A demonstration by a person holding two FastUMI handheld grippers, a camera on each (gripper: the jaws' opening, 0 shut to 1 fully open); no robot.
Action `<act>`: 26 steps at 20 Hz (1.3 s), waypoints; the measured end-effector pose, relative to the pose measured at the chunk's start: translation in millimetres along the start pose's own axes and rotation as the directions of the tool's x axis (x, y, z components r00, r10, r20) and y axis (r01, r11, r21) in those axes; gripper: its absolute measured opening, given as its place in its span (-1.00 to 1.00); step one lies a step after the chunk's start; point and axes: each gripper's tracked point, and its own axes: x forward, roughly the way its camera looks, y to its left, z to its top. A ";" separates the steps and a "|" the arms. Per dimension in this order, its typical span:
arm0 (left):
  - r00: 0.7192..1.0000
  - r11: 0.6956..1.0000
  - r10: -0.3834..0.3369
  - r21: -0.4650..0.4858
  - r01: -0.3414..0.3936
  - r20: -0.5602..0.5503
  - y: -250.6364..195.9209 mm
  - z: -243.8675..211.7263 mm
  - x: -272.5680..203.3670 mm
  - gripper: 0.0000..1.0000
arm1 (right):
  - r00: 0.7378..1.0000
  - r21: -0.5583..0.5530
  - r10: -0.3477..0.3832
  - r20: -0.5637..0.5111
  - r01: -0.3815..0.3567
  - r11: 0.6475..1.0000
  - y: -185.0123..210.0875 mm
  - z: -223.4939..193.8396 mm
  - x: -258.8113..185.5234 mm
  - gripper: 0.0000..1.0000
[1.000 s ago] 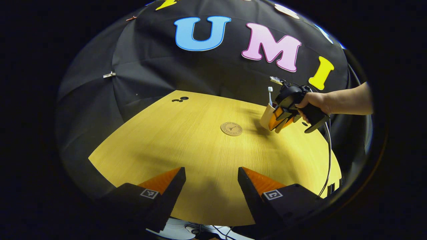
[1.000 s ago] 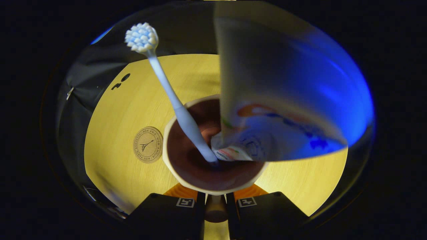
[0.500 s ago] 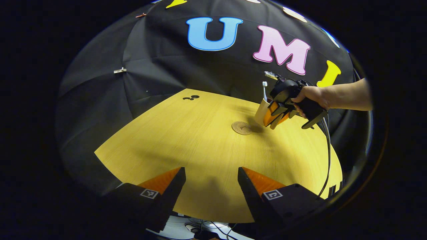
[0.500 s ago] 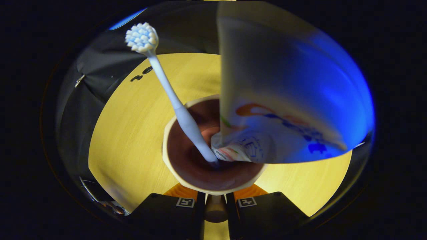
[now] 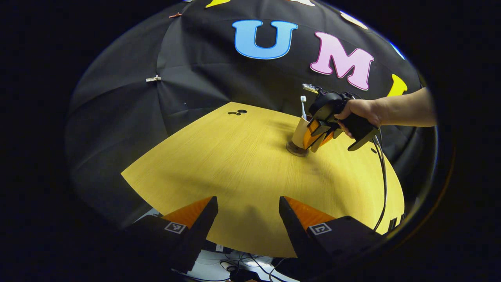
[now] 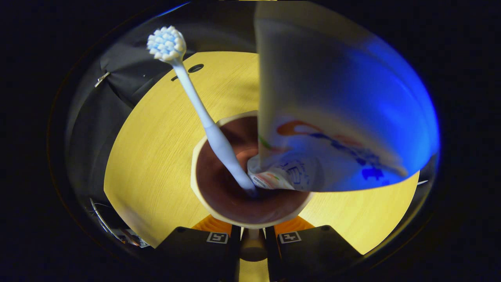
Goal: Put the toothbrush and toothpaste on the desktop into the cup, then pick up the cup and place it on the coaster on the desktop.
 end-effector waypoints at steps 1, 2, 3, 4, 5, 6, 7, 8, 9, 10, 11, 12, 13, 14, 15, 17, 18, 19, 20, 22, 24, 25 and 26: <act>1.000 1.000 0.004 0.001 -0.004 -0.002 2.1 0.0 -0.2 0.96 | 1.000 -0.008 -0.009 -0.005 0.009 1.000 1.6 -1.0 4.2 -0.36; 1.000 1.000 0.007 0.002 -0.007 -0.004 4.2 -1.3 -1.2 0.96 | 1.000 -0.013 -0.018 -0.007 0.018 1.000 0.6 -1.3 5.6 -0.47; 1.000 1.000 0.009 0.003 -0.009 -0.003 6.7 -1.2 -2.3 0.96 | 1.000 -0.019 -0.024 -0.011 0.024 1.000 -0.8 -3.4 4.9 -0.36; 1.000 1.000 0.011 0.004 -0.011 -0.005 8.8 -2.7 -2.8 0.96 | 0.999 -0.021 -0.030 -0.016 0.029 0.999 -3.0 -5.4 4.1 -0.37; 1.000 1.000 0.014 0.003 -0.014 -0.008 11.2 -3.5 -2.5 0.95 | 0.999 -0.017 -0.031 -0.021 0.031 0.999 -2.5 -6.7 4.3 -0.36; 1.000 1.000 0.017 0.003 -0.017 -0.012 13.1 -5.0 -2.4 0.96 | 0.999 -0.013 -0.033 -0.027 0.032 0.999 -2.6 -8.0 5.1 -0.48; 1.000 1.000 0.020 0.001 -0.020 -0.016 15.0 -6.2 -2.2 0.96 | 0.999 -0.009 -0.037 -0.032 0.037 0.999 -2.5 -9.7 5.6 -0.48; 1.000 1.000 0.022 -0.002 -0.022 -0.017 16.4 -6.6 -3.1 0.96 | 0.998 -0.009 -0.042 -0.037 0.041 0.999 -2.6 -10.0 3.3 -0.47; 1.000 1.000 0.022 -0.004 -0.022 -0.017 17.9 -5.9 -3.6 0.96 | 0.998 -0.014 -0.047 -0.030 0.047 0.999 -3.9 -7.9 2.6 -0.47; 1.000 1.000 0.023 -0.005 -0.023 -0.017 18.5 -6.6 -3.4 0.96 | 0.998 -0.015 -0.048 -0.035 0.047 0.999 -5.3 -10.1 5.1 -0.48; 1.000 1.000 0.025 -0.004 -0.025 -0.019 19.3 -6.9 -2.9 0.96 | 0.998 -0.008 -0.047 -0.038 0.047 0.999 -4.8 -10.6 5.2 -0.47; 0.999 1.000 0.025 -0.002 -0.025 -0.019 20.0 -6.6 -2.8 0.96 | 0.998 0.005 -0.041 -0.042 0.042 0.999 -3.9 -11.8 5.2 -0.36; 1.000 1.000 0.025 0.000 -0.025 -0.018 20.1 -5.6 -2.6 0.96 | 0.998 0.020 -0.037 -0.042 0.038 0.999 -3.1 -12.9 4.8 -0.46; 1.000 1.000 0.023 0.002 -0.023 -0.014 19.7 -4.8 -3.8 0.95 | 0.999 0.028 -0.035 -0.039 0.036 0.999 -2.8 -13.2 4.7 -0.32; 1.000 1.000 0.020 0.004 -0.020 -0.011 19.0 -3.2 -4.8 0.96 | 0.999 0.030 -0.035 -0.040 0.036 0.999 -2.4 -16.1 2.8 -0.29; 1.000 1.000 0.011 0.013 -0.011 -0.002 16.6 0.9 -5.7 0.96 | 0.999 0.024 -0.031 -0.034 0.031 0.999 -0.6 -19.9 -1.3 0.14; 1.000 1.000 0.006 0.019 -0.006 0.001 15.7 1.6 -6.6 0.96 | 0.999 0.026 -0.025 -0.023 0.025 0.999 1.3 -20.2 -5.5 0.39; 1.000 1.000 -0.001 0.026 0.001 0.006 15.0 4.0 -7.3 0.96 | 1.000 0.030 -0.016 -0.008 0.016 0.999 2.1 -20.1 -12.0 0.52; 1.000 0.999 -0.008 0.033 0.008 0.012 13.7 5.2 -6.6 0.96 | 1.000 0.039 -0.004 0.007 0.004 0.999 3.9 -20.3 -18.6 0.74; 0.999 0.999 -0.026 0.047 0.025 0.020 11.1 9.3 -7.4 0.96 | 0.999 0.061 0.005 0.042 -0.008 0.998 3.8 -21.4 -36.6 1.00; 0.998 0.997 -0.050 0.062 0.048 0.030 8.0 13.6 -8.5 0.96 | 0.996 0.082 0.008 0.085 -0.015 0.997 2.4 -22.9 -55.5 0.98; 0.997 0.996 -0.061 0.069 0.059 0.036 6.7 16.5 -9.2 0.96 | 0.994 0.094 0.003 0.114 -0.014 0.995 0.6 -25.7 -67.8 0.98; 0.996 0.994 -0.076 0.078 0.072 0.044 5.6 20.3 -9.5 0.95 | 0.989 0.111 -0.003 0.150 -0.014 0.994 -2.3 -26.8 -82.1 0.97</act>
